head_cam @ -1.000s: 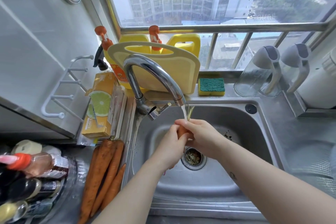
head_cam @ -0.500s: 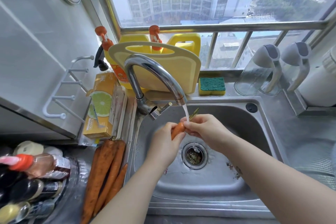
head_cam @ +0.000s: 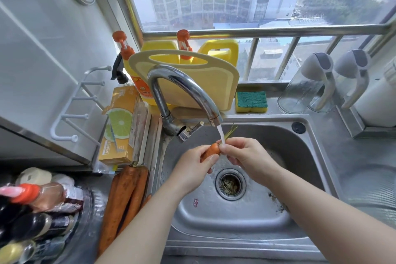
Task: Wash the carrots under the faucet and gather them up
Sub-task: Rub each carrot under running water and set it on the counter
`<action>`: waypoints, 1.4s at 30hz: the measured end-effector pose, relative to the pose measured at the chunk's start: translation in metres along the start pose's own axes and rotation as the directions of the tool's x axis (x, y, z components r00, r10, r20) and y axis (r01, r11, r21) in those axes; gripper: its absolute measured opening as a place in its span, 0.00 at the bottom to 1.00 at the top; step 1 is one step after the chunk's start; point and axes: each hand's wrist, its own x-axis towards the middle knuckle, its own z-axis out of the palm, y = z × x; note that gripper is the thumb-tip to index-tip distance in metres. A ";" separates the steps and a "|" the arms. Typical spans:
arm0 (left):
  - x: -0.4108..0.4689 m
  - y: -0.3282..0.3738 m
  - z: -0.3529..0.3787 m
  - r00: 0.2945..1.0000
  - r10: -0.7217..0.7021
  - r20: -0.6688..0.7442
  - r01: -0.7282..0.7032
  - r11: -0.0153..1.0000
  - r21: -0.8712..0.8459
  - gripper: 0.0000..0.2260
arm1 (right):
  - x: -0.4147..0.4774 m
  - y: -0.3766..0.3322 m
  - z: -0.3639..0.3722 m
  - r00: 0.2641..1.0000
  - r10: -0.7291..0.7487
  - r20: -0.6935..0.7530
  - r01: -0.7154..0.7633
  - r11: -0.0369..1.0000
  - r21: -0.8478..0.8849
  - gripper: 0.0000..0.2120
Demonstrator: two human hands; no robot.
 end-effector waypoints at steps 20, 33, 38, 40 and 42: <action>0.012 0.002 0.025 1.000 0.006 0.030 -0.006 1.000 0.001 0.11 | -0.007 -0.009 -0.012 0.997 0.057 0.045 -0.056 0.998 -0.018 0.10; 0.013 0.007 0.021 0.985 -0.107 0.137 0.143 0.948 -0.283 0.13 | -0.004 -0.015 -0.008 1.000 -0.004 0.012 0.005 0.996 -0.089 0.09; 0.007 0.000 0.019 0.990 -0.016 0.142 0.039 0.986 -0.163 0.10 | -0.001 -0.013 -0.006 1.000 0.028 -0.002 -0.028 0.994 -0.101 0.12; 0.006 0.002 0.022 0.995 -0.049 0.083 0.067 0.970 -0.235 0.16 | 0.000 -0.016 -0.004 1.000 0.000 -0.002 -0.001 0.994 -0.113 0.12; 0.008 0.004 0.024 0.993 -0.093 0.073 0.111 0.950 -0.293 0.21 | 0.001 -0.017 -0.003 1.000 -0.011 0.002 0.011 0.992 -0.125 0.12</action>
